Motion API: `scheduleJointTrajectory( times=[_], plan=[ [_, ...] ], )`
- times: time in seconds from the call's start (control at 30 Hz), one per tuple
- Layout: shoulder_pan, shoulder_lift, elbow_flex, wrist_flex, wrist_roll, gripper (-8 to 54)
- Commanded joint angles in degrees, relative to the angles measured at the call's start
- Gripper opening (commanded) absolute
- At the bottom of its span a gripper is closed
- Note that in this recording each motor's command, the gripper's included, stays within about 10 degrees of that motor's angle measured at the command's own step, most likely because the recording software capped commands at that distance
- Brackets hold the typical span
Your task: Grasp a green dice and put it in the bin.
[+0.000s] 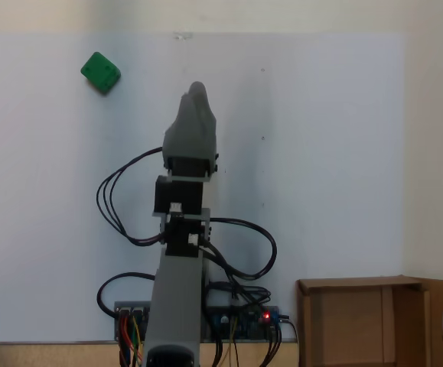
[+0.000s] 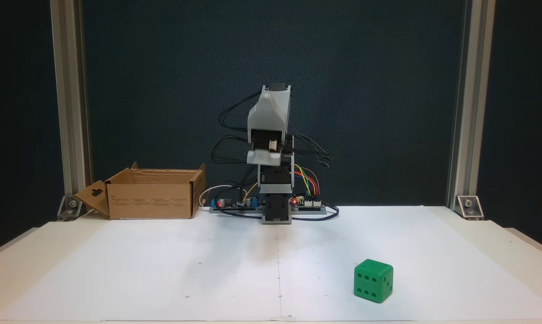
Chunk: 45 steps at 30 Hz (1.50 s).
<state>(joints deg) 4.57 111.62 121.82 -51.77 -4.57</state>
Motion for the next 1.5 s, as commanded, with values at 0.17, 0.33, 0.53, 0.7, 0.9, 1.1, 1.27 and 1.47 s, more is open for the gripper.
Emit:
scheduleJointTrajectory(
  times=[0.17, 0.33, 0.53, 0.7, 0.9, 1.1, 1.27, 1.47],
  plan=[
    [-2.11, -0.18, -17.31, 23.8, -0.88, 44.6],
    [-2.02, 1.14, -17.31, 39.44, -0.88, 44.5],
    [-2.55, 7.03, -17.31, 58.52, -0.97, 44.4],
    [-5.8, 11.34, -17.31, 74.6, -1.49, 44.2],
    [-9.67, 14.06, -17.31, 89.56, -6.77, 44.1],
    [-14.06, 7.47, -26.02, 95.1, -7.91, 44.5],
    [-17.31, 6.24, -26.28, 95.19, -11.78, 44.1],
    [-17.58, -5.1, -38.14, 101.95, -20.21, 44.0]
  ],
)
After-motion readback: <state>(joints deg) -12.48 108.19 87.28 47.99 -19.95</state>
